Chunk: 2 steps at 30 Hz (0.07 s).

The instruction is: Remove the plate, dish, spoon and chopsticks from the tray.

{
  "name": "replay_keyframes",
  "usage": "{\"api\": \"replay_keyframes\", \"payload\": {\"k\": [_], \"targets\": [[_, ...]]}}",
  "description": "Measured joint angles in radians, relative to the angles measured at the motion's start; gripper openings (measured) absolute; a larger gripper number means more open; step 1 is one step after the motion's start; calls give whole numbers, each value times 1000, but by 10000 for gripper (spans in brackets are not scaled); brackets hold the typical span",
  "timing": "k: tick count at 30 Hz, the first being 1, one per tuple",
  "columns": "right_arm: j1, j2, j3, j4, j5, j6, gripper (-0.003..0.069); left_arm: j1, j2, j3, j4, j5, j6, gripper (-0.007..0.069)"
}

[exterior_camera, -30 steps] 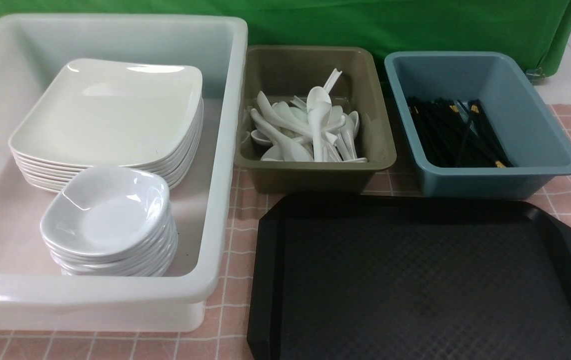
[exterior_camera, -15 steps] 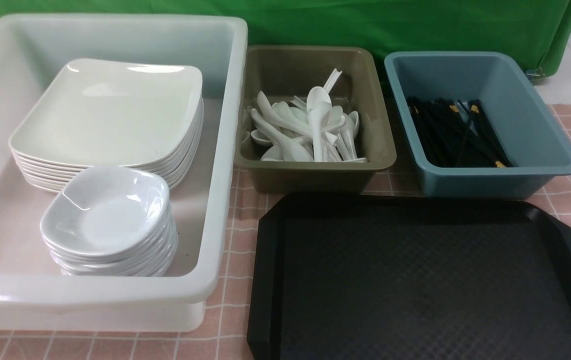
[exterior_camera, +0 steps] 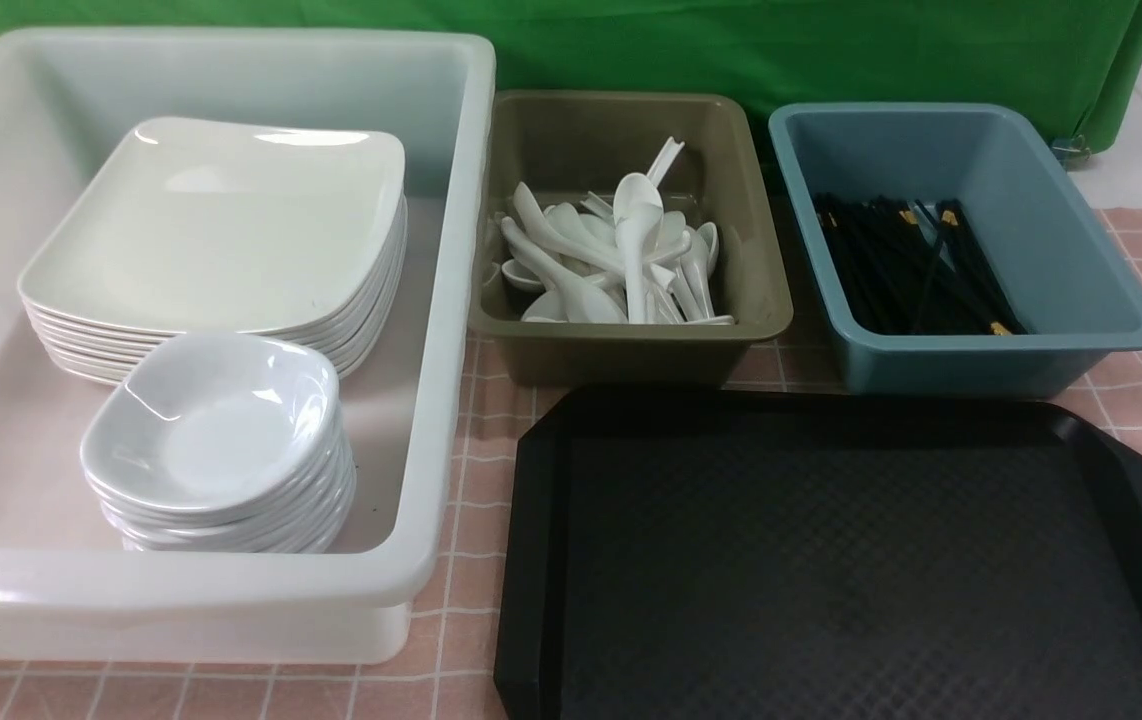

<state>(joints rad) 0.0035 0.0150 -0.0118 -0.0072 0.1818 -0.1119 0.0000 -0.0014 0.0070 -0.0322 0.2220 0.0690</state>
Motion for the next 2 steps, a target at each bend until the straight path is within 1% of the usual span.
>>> {"api": "replay_keyframes", "payload": {"k": [2], "targets": [[0, 0, 0, 0, 0, 0, 240, 0, 0, 0, 0, 0, 0, 5]]}}
